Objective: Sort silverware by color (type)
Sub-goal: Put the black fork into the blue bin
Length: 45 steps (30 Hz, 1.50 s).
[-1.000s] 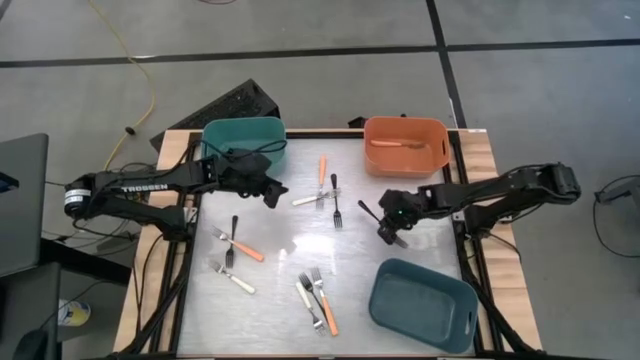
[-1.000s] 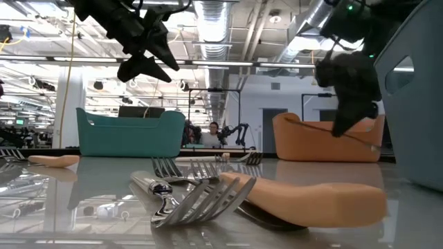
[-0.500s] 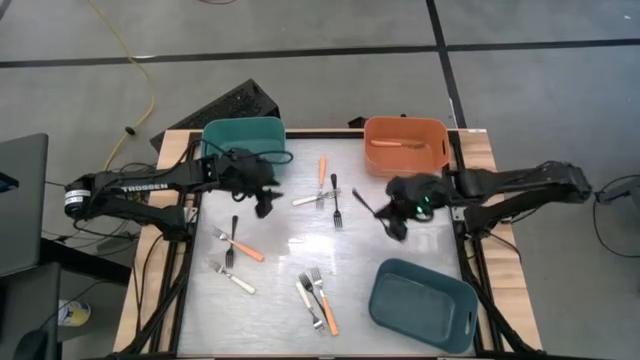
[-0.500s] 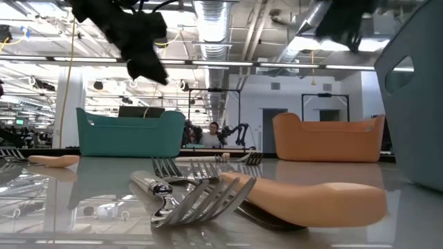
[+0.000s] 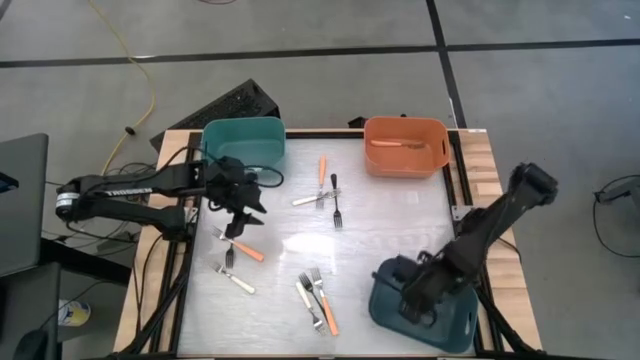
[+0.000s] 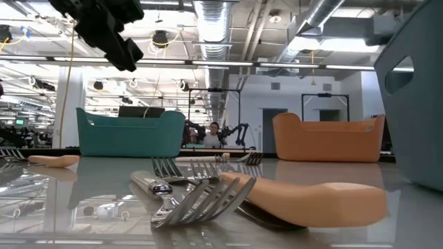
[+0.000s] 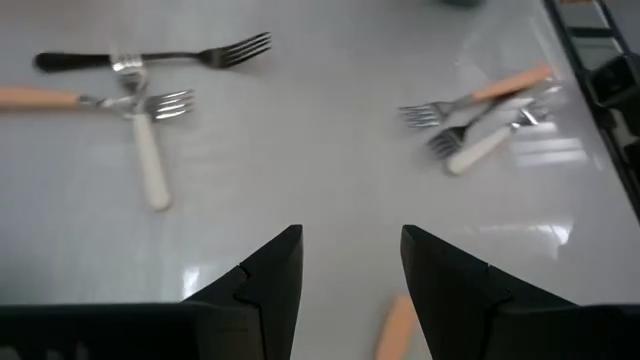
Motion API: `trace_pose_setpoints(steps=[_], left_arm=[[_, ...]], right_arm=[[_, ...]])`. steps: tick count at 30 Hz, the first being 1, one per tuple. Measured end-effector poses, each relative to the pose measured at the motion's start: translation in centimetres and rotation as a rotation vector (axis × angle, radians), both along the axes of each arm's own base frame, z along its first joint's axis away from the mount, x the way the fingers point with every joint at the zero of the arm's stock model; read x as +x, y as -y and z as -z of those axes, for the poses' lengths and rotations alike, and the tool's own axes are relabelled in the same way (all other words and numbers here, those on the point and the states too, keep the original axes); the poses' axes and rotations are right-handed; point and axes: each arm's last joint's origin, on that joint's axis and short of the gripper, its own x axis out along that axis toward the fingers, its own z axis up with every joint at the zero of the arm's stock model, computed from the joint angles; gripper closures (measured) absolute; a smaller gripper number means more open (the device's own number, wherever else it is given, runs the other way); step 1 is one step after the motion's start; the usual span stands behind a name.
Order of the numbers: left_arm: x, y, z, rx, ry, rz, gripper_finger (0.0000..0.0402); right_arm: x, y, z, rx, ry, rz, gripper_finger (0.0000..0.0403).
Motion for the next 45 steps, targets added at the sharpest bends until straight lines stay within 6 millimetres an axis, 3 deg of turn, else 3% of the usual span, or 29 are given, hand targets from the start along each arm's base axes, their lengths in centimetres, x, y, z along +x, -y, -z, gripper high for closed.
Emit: trace_pose_setpoints(steps=[9,16,25,30,45], left_arm=[[0.4,1.3,-0.2,0.028,0.034,0.082,0.0246],[0.6,1.4,-0.5,-0.016,0.057,0.043,0.0246],[0.7,1.1,-0.5,-0.005,0.053,-0.082,0.0246],[0.7,1.1,-0.5,-0.023,0.049,-0.109,0.0246],[1.2,0.7,-1.1,-0.039,0.114,-0.25,0.0246]], right_arm=[[1.7,-1.3,4.3,-0.069,-0.14,-0.132,0.0382],[1.7,-1.5,6.0,-0.142,-0.216,-0.23,0.0382],[2.1,-3.5,9.6,-0.163,-0.242,-0.508,0.0382],[1.5,-4.4,9.6,-0.168,-0.217,-0.603,0.0382],[-3.2,-8.6,9.3,-0.148,-0.164,-0.851,0.0382]])
